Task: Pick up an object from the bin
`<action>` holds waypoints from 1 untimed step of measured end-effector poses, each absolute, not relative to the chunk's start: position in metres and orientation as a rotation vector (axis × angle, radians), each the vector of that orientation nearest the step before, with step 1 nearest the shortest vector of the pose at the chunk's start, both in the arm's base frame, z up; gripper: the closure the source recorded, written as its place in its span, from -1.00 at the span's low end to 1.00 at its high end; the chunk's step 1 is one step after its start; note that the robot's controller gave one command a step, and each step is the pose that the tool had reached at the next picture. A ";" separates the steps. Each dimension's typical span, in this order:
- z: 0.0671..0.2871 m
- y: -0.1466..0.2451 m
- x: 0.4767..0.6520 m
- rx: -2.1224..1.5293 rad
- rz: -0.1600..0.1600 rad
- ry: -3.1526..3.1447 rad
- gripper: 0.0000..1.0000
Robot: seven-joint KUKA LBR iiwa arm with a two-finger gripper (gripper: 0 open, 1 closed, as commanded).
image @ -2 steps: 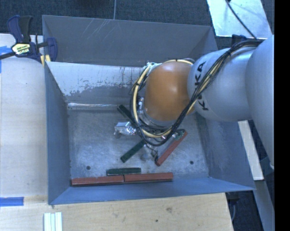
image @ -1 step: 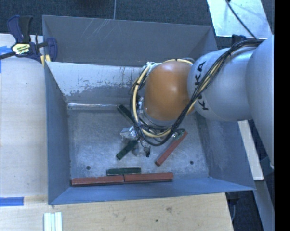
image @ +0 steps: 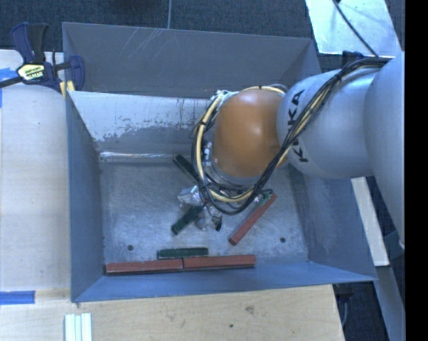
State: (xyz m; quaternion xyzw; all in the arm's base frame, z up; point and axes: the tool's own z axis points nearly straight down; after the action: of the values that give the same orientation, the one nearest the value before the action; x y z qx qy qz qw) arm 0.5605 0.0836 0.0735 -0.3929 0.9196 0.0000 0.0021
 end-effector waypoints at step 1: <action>0.080 0.084 0.562 -1.233 -0.001 2.882 1.00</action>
Offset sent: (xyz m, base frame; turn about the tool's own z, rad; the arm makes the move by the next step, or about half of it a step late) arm 0.0002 0.0002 0.0064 0.0000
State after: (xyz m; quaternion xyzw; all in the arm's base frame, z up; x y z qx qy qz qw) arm 0.5618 0.0841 0.0803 -0.3933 0.9194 -0.0003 0.0033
